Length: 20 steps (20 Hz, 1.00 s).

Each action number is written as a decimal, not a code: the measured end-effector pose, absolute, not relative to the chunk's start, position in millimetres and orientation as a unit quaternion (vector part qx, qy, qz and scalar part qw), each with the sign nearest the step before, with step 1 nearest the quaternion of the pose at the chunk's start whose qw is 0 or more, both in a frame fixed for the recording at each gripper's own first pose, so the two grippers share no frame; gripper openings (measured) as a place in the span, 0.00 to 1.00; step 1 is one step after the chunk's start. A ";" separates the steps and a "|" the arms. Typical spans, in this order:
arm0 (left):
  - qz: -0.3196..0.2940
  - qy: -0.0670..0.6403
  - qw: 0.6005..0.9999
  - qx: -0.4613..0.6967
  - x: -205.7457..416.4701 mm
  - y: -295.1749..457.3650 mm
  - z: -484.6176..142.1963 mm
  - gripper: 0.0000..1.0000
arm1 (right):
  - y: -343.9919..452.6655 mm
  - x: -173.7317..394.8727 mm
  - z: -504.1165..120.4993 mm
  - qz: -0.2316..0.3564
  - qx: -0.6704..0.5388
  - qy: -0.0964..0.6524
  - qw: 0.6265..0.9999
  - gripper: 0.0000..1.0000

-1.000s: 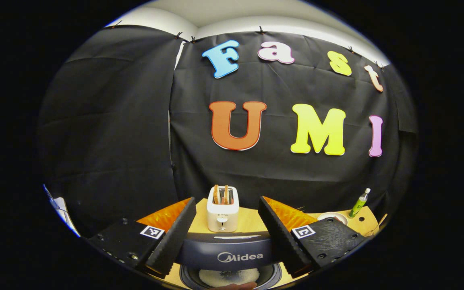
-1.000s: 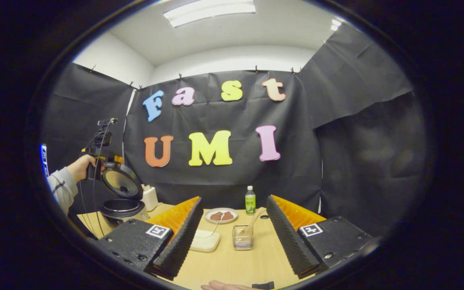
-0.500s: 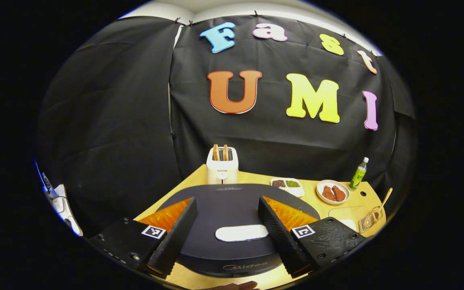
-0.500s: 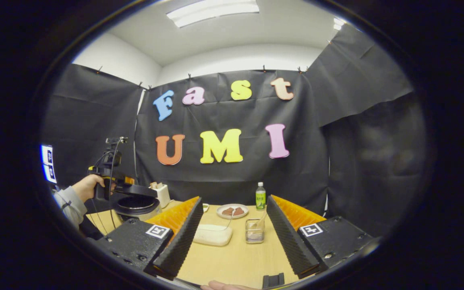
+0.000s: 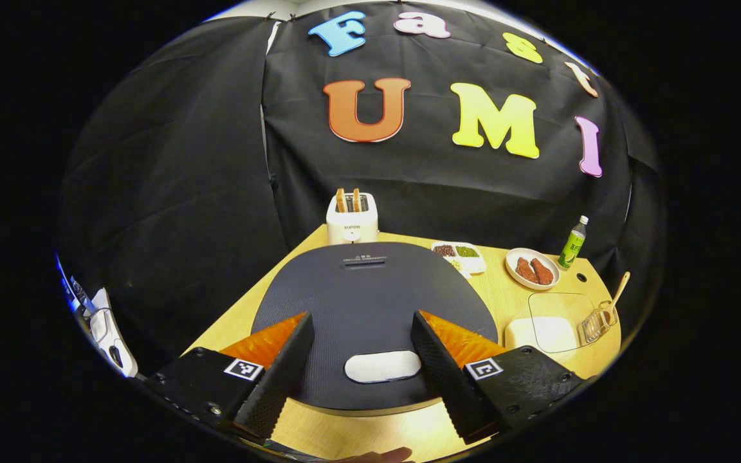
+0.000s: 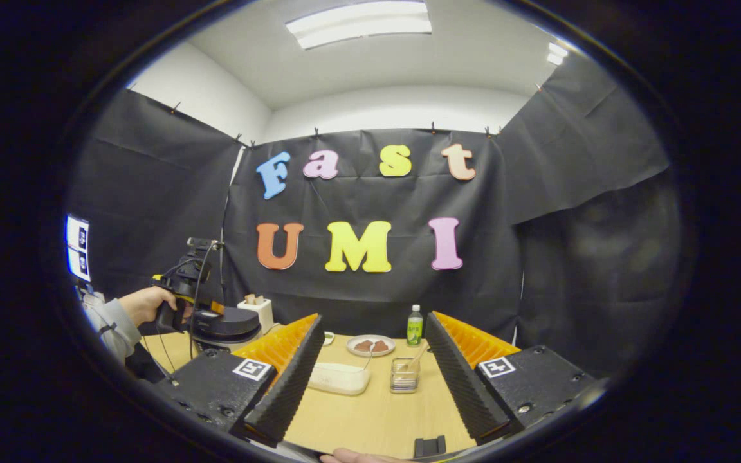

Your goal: Close the left gripper, press the button to open the rice cooker; take a wooden spoon from the chopstick holder with the right hand, scoop a spoonful of rice and pour it into the rice cooker, then put the wooden spoon back into the chopstick holder.

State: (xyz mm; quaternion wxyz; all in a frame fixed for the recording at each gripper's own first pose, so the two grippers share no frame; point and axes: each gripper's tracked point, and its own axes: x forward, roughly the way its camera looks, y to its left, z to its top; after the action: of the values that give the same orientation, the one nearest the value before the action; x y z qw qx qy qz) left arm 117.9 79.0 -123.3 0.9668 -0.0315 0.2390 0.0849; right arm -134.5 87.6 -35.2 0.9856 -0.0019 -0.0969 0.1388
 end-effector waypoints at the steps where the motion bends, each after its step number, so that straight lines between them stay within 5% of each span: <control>1: 0.086 0.243 0.966 -0.033 114.8 75.8 -126.2 0.99 | 87.8 -135.8 -33.4 0.140 -0.003 -0.099 0.985 0.97; 20: 0.091 0.119 0.989 -0.016 82.2 59.7 -136.6 0.97 | 79.5 -139.3 -38.8 0.137 -0.007 -0.094 0.986 1.00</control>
State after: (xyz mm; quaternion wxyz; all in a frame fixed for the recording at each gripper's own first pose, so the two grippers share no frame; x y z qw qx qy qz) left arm 82.2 59.7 -136.6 0.9885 -0.0157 0.1194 0.0912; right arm -139.3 79.5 -38.8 0.9861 -0.0070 -0.0937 0.1374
